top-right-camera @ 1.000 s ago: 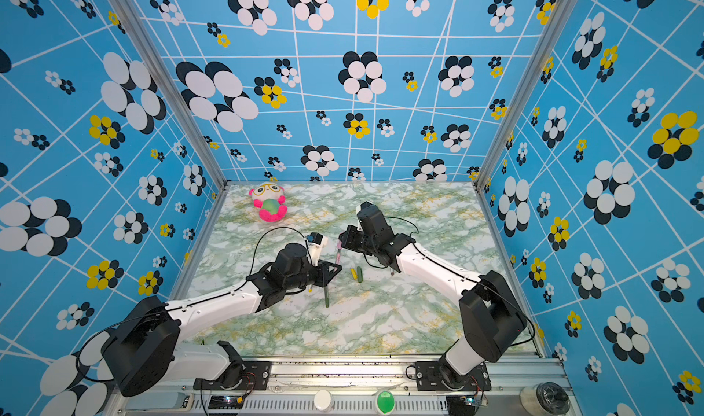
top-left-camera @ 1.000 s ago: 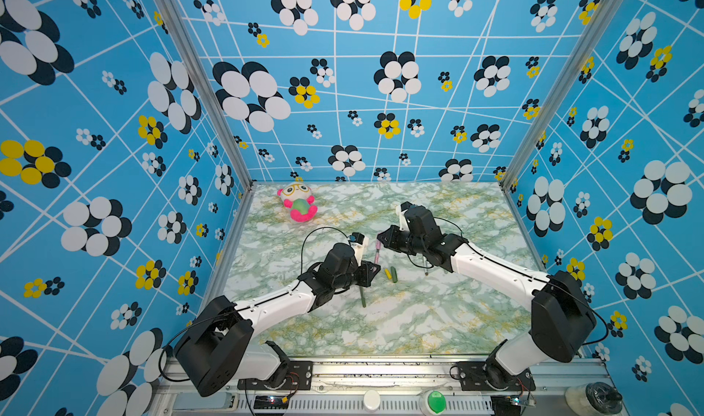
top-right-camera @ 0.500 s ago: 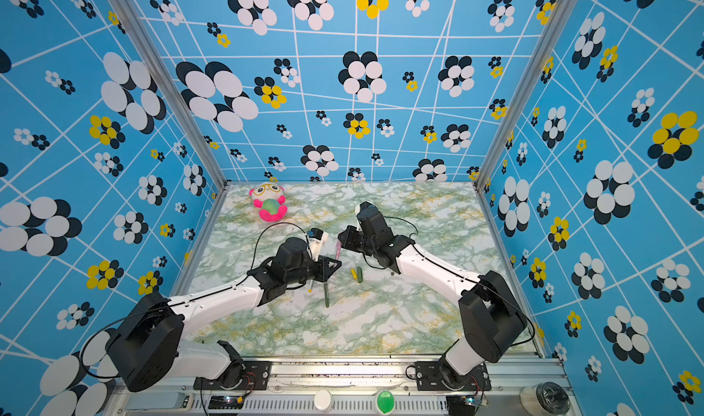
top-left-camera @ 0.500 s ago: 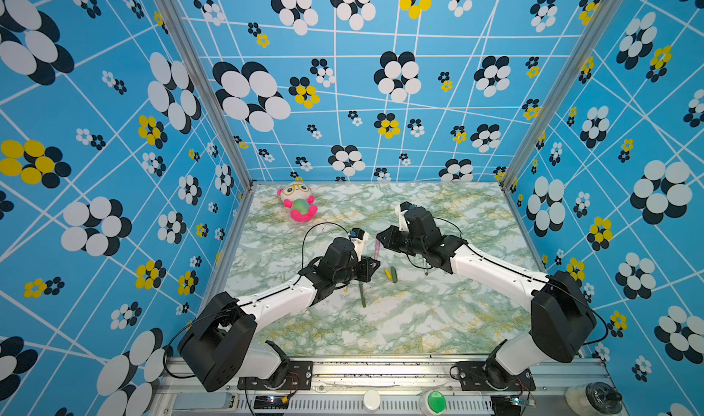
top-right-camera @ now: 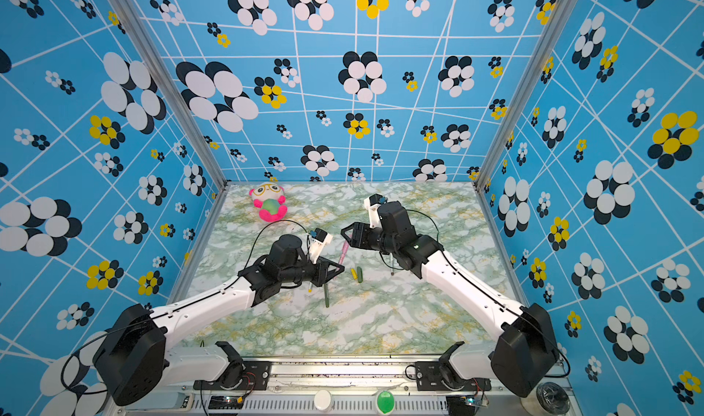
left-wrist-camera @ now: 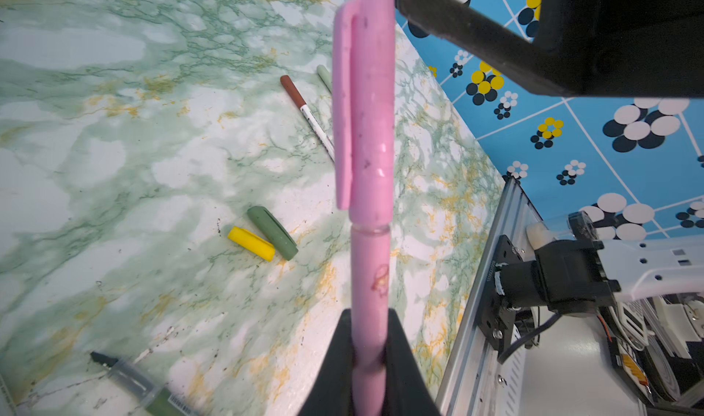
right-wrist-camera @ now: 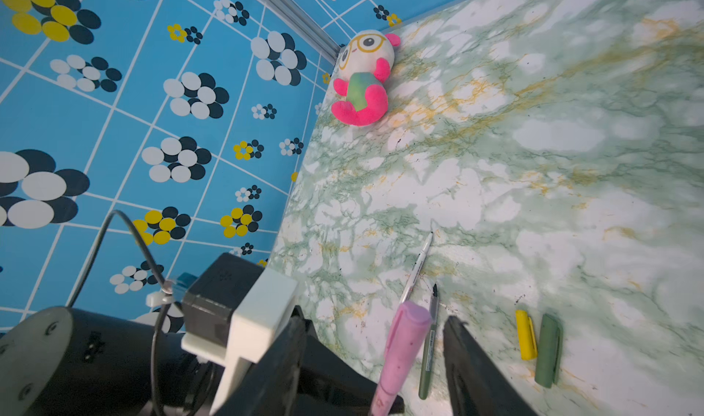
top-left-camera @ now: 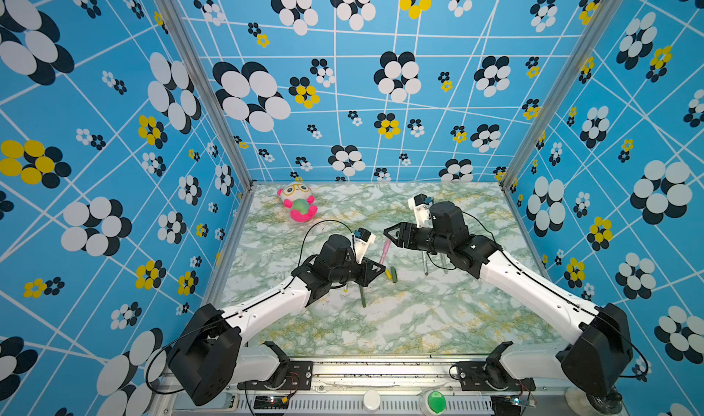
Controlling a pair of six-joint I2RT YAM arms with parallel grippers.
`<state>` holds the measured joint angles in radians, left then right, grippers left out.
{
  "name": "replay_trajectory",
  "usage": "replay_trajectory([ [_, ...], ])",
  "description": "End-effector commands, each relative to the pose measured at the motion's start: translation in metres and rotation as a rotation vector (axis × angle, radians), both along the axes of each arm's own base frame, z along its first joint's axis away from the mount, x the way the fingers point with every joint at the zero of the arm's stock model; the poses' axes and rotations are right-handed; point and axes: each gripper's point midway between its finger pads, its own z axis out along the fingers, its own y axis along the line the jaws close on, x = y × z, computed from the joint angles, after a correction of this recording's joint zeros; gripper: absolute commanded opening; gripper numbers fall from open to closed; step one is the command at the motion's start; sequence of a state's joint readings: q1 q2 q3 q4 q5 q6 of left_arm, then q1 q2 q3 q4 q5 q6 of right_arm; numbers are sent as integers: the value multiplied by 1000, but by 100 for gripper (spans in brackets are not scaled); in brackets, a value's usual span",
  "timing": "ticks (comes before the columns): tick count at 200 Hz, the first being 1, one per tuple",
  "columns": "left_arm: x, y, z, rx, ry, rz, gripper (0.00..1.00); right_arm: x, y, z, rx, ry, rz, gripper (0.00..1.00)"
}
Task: Insert the pens into the pen caps
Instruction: 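Open the right gripper and draw it back from the capped pink pen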
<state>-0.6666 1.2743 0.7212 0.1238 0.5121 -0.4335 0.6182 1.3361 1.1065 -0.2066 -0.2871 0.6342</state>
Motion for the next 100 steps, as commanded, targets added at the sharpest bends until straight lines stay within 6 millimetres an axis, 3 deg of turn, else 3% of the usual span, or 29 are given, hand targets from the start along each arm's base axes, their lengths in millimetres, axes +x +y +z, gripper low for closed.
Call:
replay_trajectory([
  [1,-15,0,12,-29,-17,-77,0,-13,-2,4,-35,-3,75,60],
  [32,-19,0,18,-48,-26,-87,0,-13,3,6,-18,4,94,56],
  [100,-13,-3,20,-46,-27,-70,0,-12,14,-1,32,52,112,38],
])
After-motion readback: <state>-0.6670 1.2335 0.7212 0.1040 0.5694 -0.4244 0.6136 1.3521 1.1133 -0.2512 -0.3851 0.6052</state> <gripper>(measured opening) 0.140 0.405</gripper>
